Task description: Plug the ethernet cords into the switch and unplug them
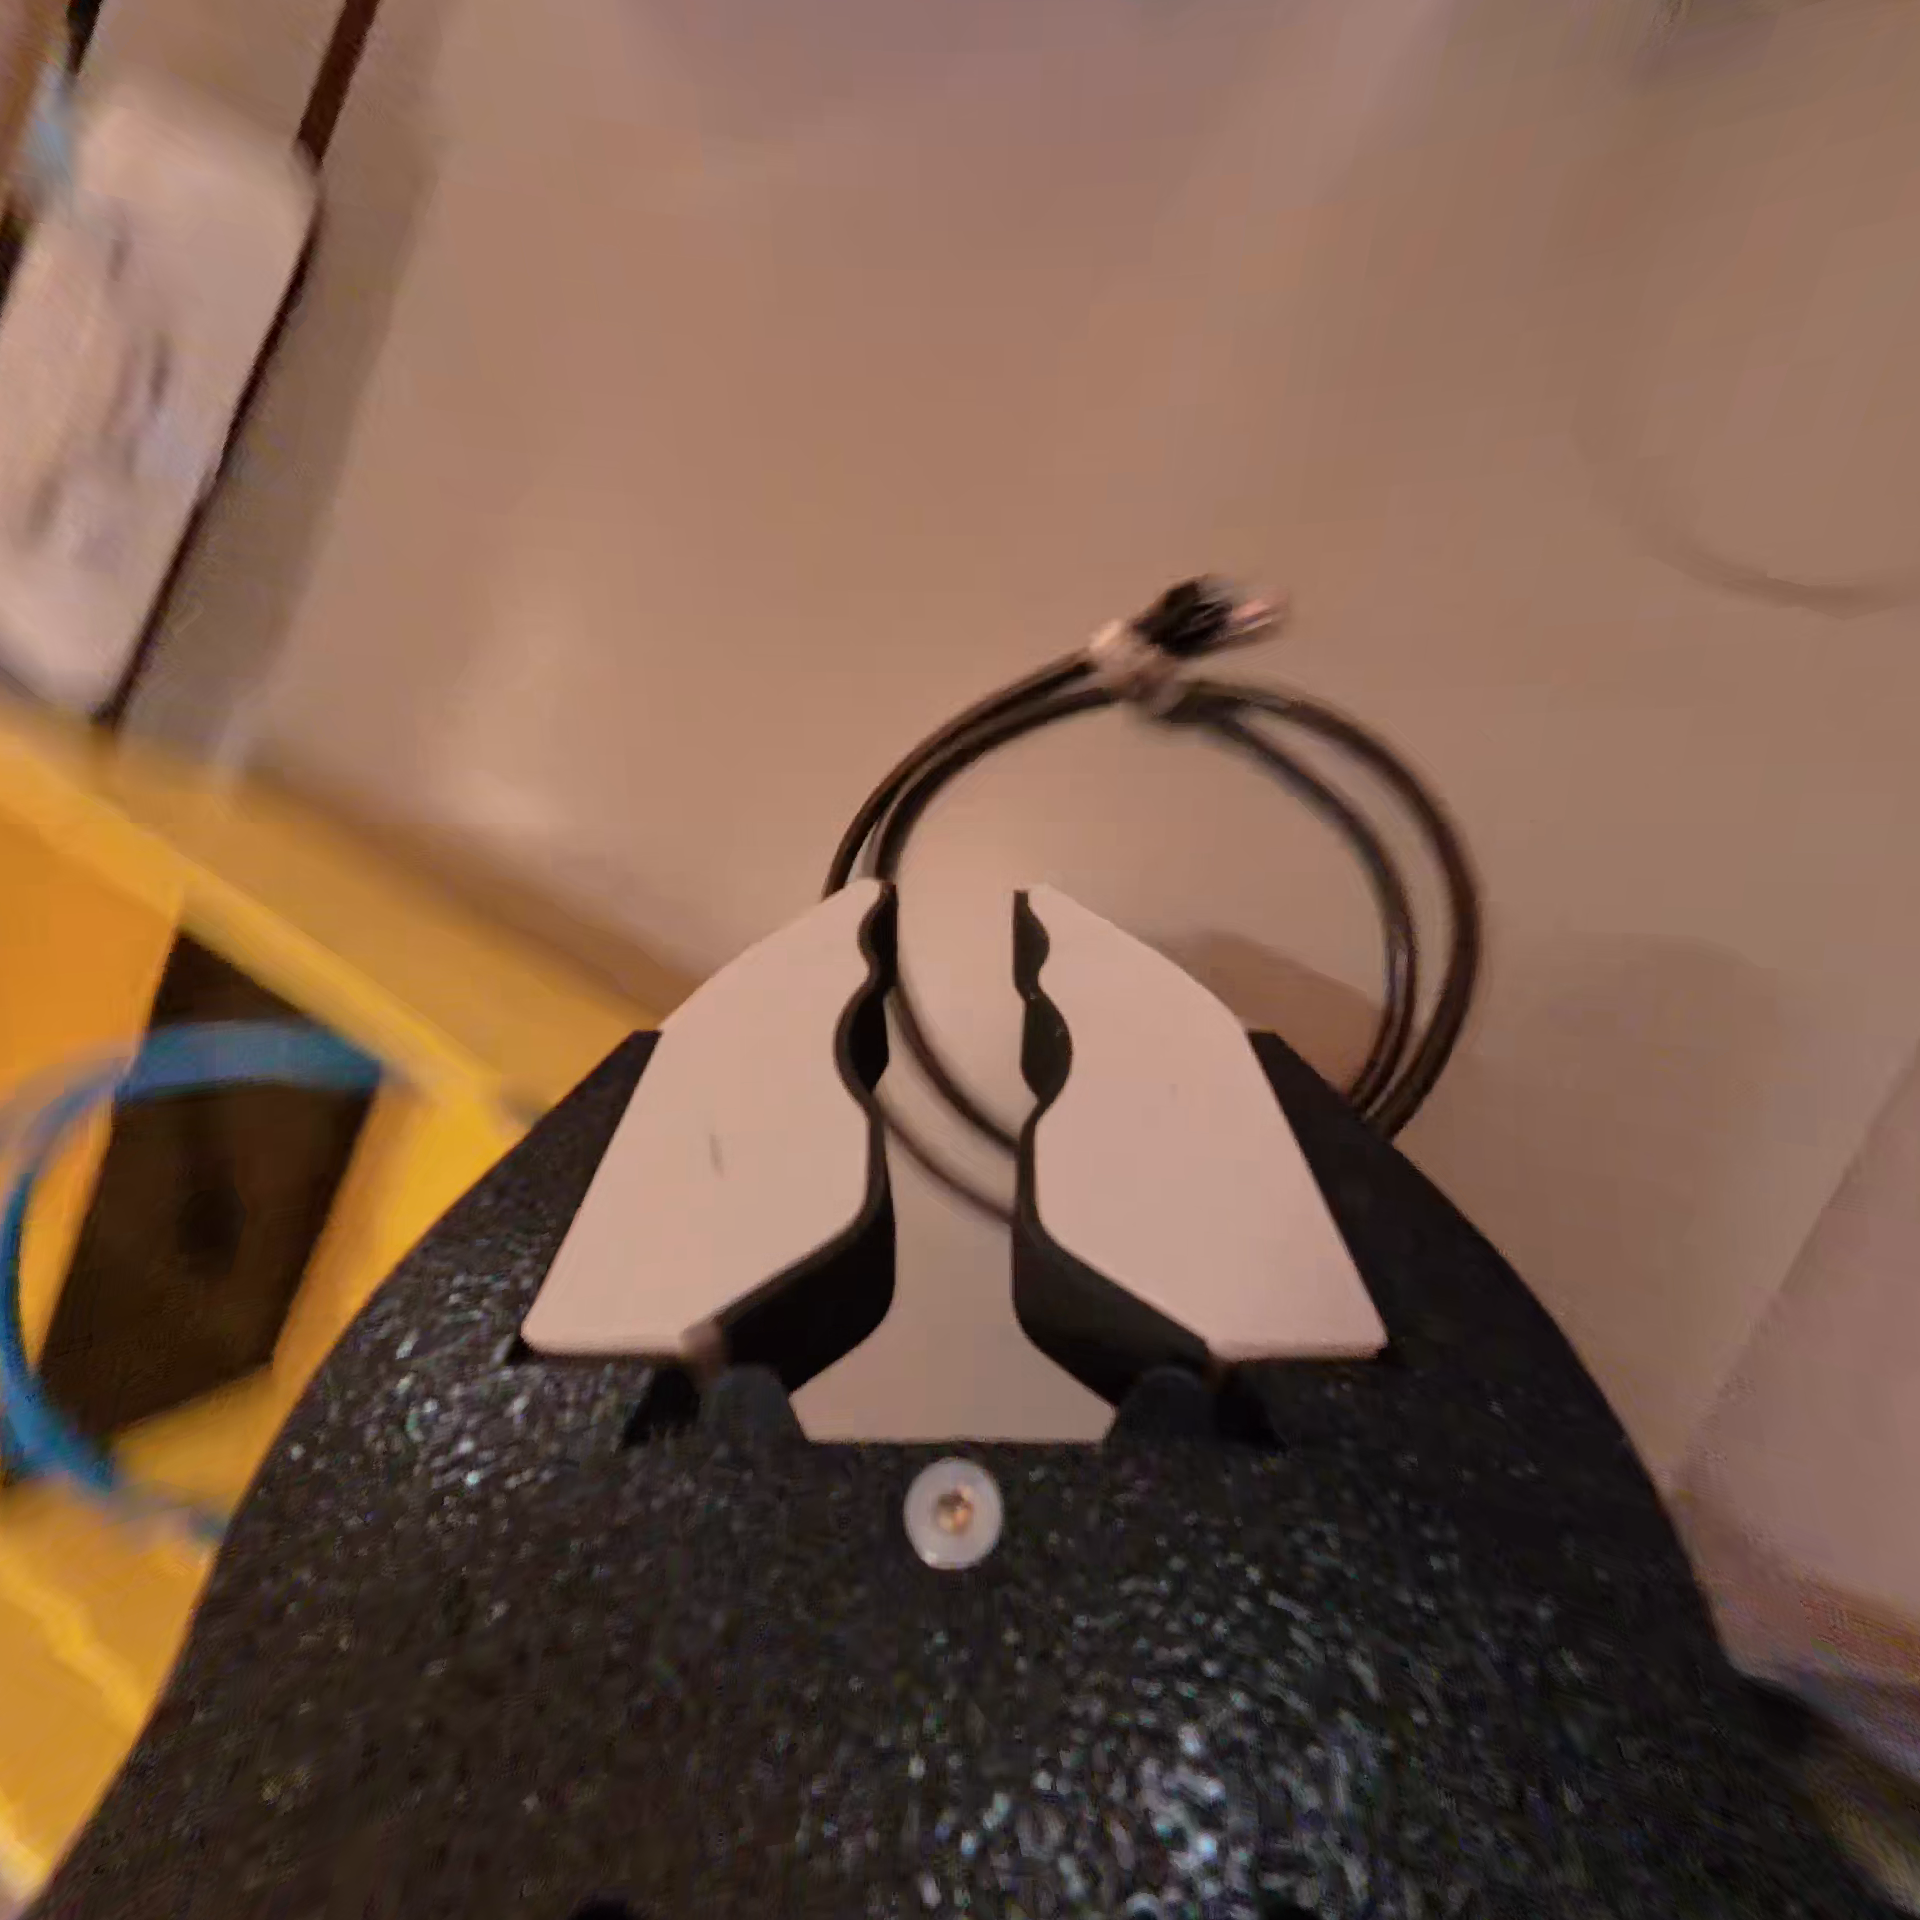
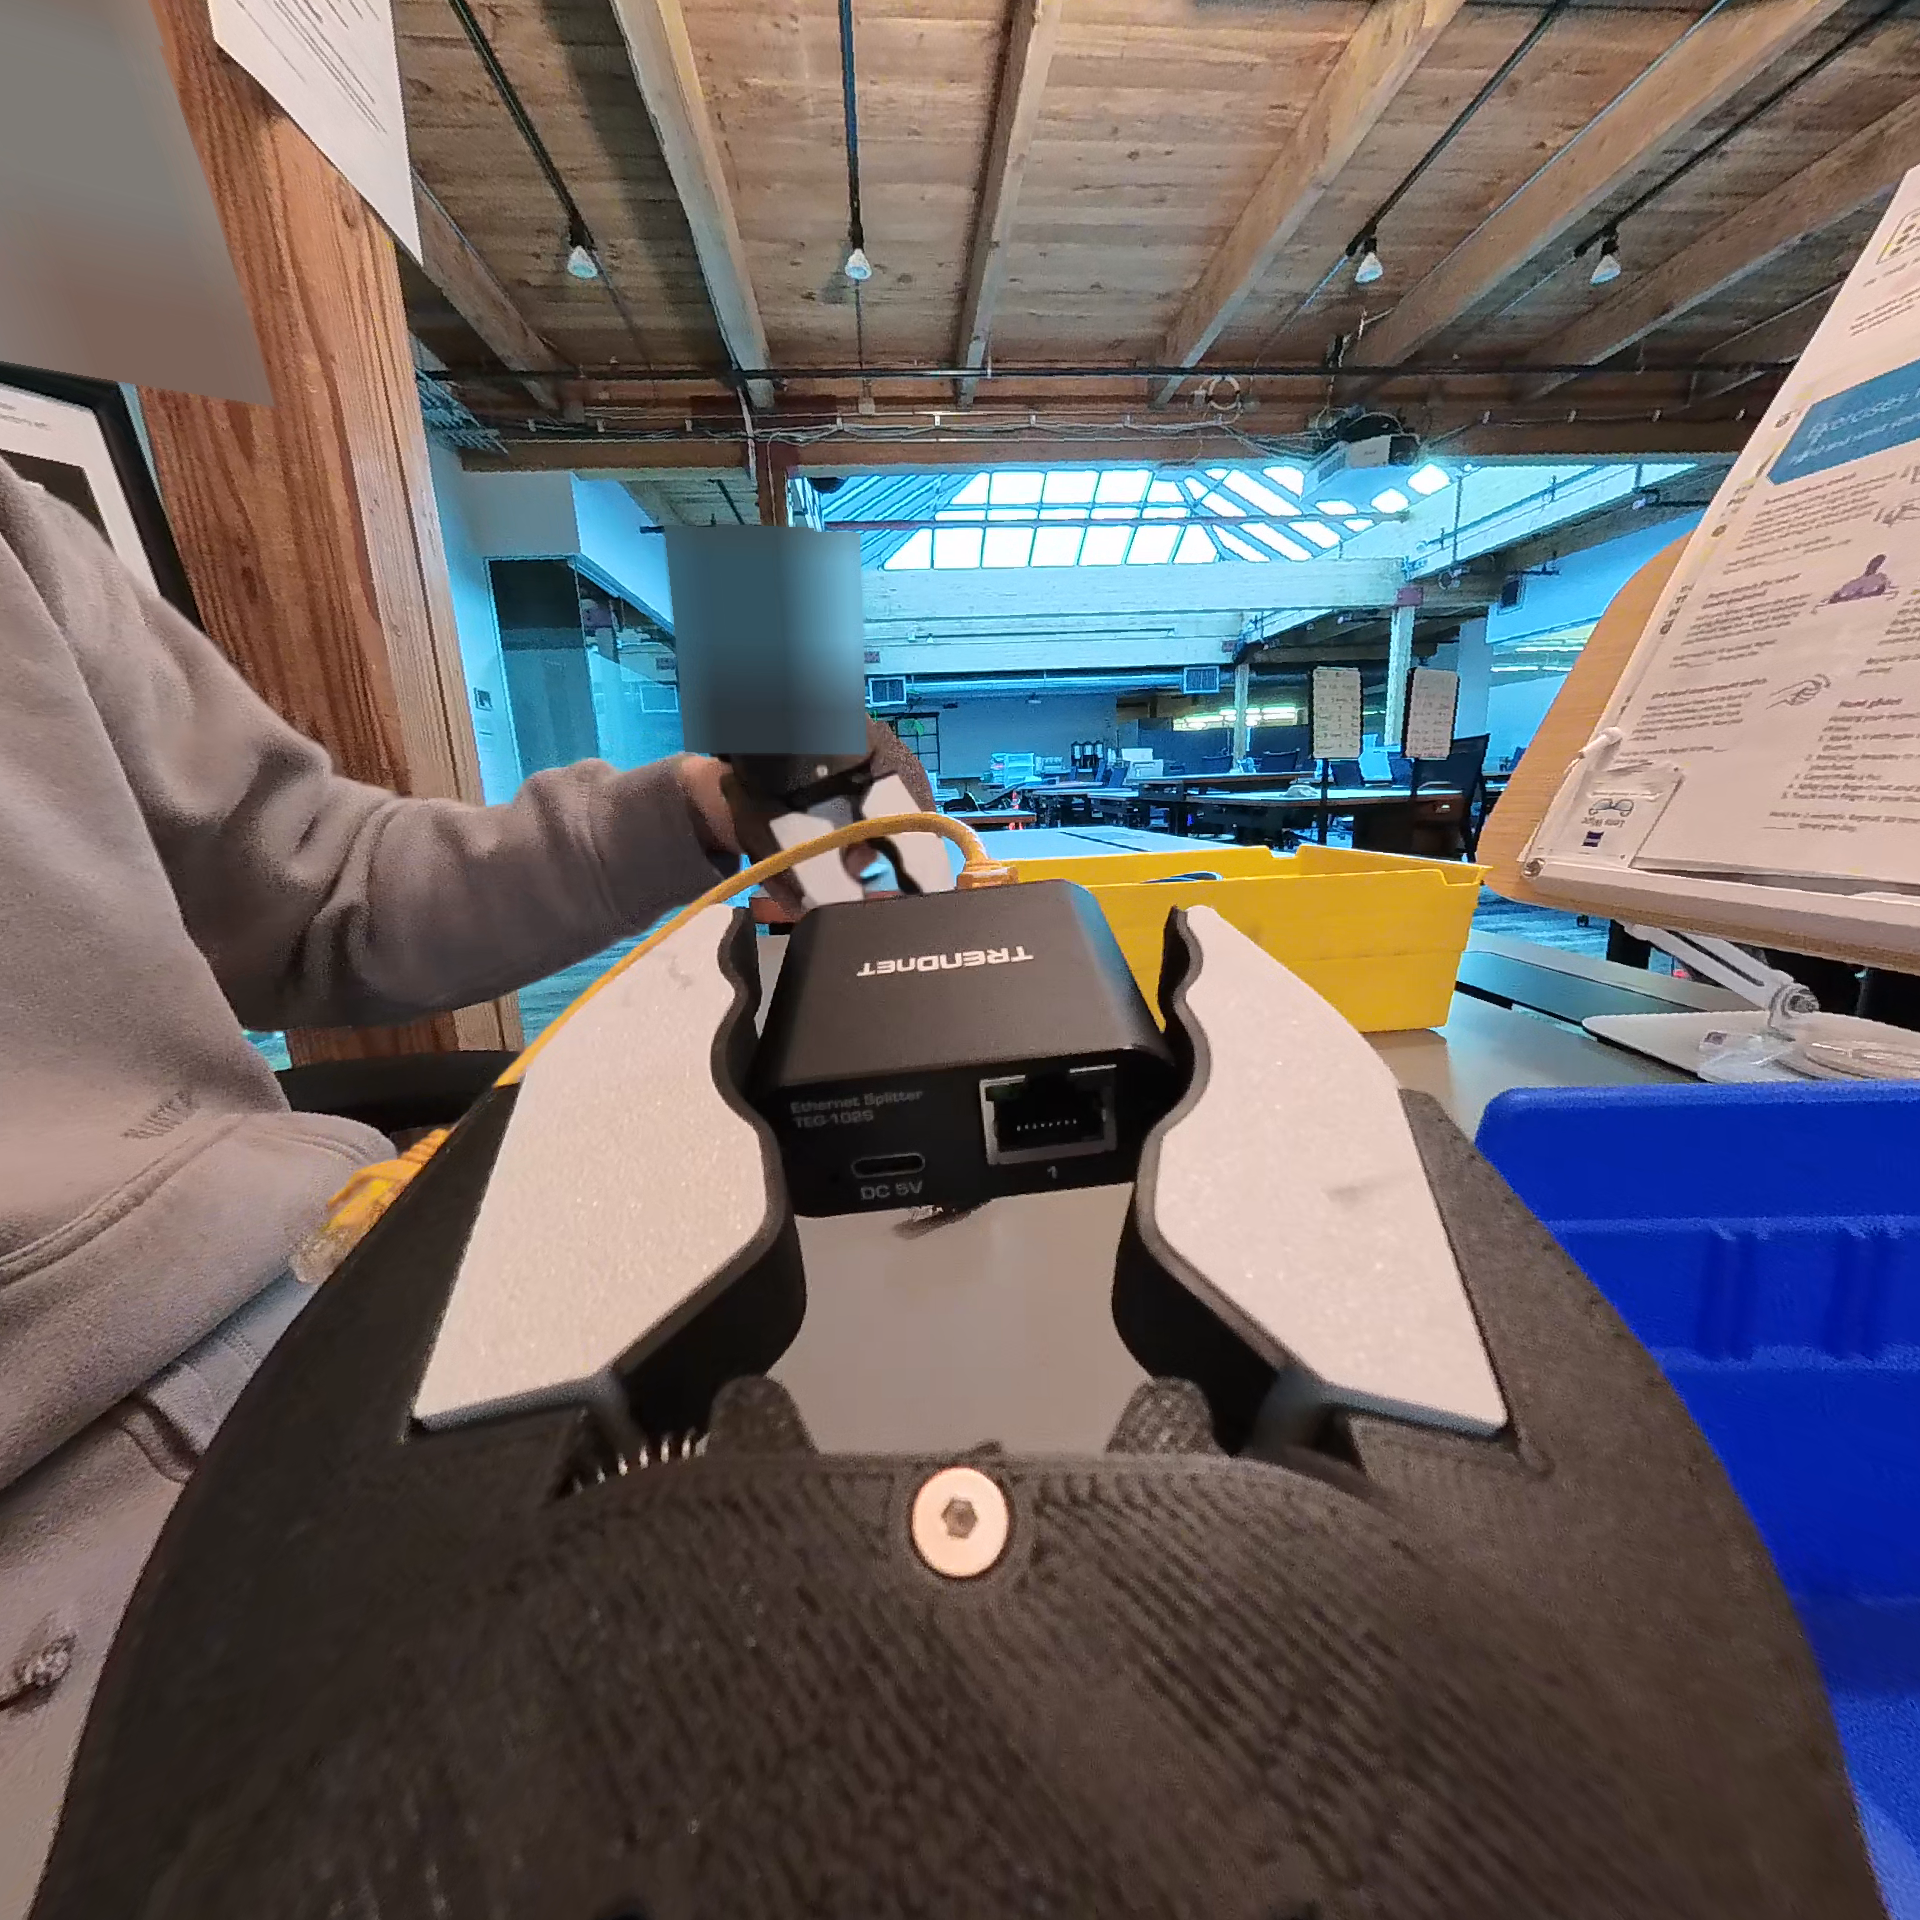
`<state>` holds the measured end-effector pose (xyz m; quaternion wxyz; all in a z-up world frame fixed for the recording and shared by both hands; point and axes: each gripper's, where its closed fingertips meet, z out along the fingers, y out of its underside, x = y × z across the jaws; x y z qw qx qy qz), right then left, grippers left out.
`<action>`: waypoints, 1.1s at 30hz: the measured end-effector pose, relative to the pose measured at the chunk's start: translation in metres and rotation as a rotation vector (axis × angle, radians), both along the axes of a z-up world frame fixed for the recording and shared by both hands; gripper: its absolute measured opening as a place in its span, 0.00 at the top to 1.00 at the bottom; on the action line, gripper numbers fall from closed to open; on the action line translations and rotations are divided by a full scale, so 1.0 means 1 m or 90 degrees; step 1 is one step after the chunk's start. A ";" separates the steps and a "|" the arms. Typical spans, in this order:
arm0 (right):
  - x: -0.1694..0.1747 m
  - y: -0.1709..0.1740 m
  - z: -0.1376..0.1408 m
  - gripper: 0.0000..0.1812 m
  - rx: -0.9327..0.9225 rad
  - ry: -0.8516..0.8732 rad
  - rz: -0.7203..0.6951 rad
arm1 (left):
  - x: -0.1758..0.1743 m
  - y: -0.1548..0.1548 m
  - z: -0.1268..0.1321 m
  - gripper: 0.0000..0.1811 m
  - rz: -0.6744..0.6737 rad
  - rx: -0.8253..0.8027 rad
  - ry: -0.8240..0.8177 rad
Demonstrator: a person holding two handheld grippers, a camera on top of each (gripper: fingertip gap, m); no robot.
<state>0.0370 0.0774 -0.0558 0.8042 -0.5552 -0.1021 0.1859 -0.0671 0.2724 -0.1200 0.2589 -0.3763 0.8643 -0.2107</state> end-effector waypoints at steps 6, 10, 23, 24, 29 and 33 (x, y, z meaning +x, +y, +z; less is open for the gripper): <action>0.001 -0.001 0.001 0.59 0.006 0.003 0.002 | 0.049 -0.033 -0.032 0.85 -0.287 0.131 0.063; 0.001 -0.002 0.001 0.59 0.008 0.006 0.004 | 0.068 -0.031 -0.057 0.85 -0.371 0.140 0.172; -0.002 0.000 -0.001 0.59 -0.005 -0.005 0.013 | 0.050 -0.053 -0.083 0.91 -0.437 0.091 0.248; -0.002 0.001 -0.001 0.59 -0.006 -0.005 0.013 | 0.049 -0.053 -0.083 0.92 -0.424 0.082 0.239; -0.002 0.000 -0.001 0.59 -0.004 -0.005 0.012 | 0.047 -0.054 -0.083 0.95 -0.337 0.015 0.192; 0.000 0.002 -0.002 0.59 -0.012 0.002 0.007 | 0.050 -0.054 -0.083 0.95 -0.238 -0.023 0.181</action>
